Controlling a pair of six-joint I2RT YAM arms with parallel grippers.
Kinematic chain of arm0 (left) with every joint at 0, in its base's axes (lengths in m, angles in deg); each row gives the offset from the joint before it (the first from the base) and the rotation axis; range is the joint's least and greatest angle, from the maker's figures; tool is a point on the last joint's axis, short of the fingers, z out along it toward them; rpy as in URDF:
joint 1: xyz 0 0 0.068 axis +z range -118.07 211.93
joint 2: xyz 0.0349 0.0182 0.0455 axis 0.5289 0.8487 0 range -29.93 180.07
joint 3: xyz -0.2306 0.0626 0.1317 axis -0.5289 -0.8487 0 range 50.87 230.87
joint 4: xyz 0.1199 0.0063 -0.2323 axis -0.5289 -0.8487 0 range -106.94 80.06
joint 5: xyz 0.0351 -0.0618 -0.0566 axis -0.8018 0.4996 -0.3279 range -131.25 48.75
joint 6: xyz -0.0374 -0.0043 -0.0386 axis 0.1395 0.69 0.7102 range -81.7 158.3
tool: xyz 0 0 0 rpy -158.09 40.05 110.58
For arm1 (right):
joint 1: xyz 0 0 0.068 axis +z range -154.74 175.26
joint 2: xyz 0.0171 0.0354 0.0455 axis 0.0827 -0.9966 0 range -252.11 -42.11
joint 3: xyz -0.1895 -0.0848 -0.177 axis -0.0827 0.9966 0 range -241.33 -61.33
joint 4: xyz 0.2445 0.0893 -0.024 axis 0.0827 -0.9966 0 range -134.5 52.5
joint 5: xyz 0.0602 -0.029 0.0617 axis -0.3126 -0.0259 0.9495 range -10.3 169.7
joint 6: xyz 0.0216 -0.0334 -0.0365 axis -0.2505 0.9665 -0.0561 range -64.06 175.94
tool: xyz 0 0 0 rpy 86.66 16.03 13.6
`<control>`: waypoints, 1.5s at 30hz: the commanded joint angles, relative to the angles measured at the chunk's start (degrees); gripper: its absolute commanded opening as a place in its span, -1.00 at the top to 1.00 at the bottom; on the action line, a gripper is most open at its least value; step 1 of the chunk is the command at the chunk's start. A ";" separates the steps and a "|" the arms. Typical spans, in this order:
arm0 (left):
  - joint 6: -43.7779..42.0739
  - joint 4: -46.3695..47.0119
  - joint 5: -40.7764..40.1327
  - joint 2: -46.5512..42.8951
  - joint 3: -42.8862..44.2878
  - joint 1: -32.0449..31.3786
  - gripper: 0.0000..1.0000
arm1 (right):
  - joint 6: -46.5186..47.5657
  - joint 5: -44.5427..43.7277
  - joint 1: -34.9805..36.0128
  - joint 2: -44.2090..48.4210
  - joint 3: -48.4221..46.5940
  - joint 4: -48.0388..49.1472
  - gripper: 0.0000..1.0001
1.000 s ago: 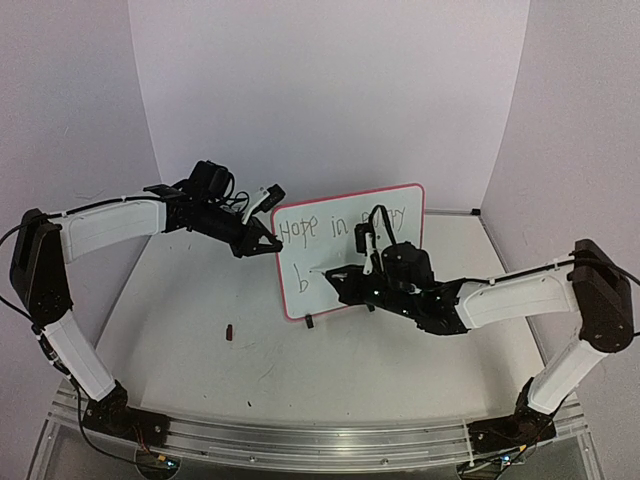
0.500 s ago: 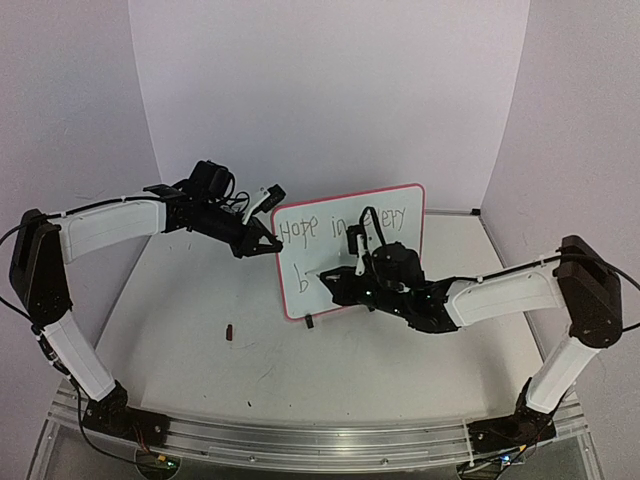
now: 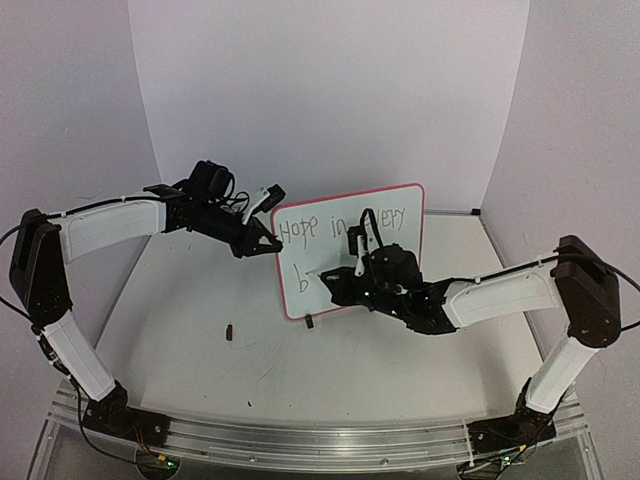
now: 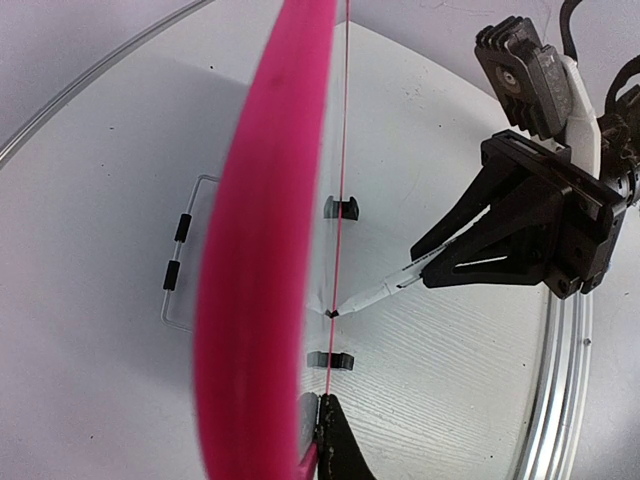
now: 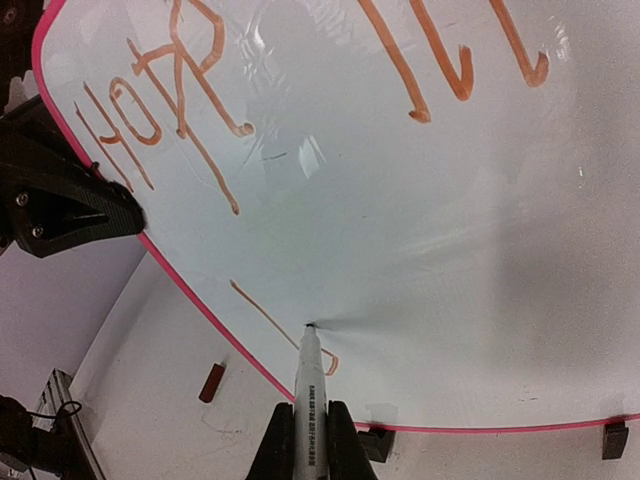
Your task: Write a sentence on the whiteboard
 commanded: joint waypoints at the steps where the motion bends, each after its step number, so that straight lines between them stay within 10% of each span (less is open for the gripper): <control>1: -2.91 -3.82 -4.43 -0.50 -0.47 -0.08 1.00 | -0.66 -4.36 -0.11 1.41 0.61 -0.07 1.00; 45: -2.81 -3.81 -4.21 -0.44 -0.46 -0.05 1.00 | -2.30 -4.99 -0.07 1.52 1.36 -1.74 1.00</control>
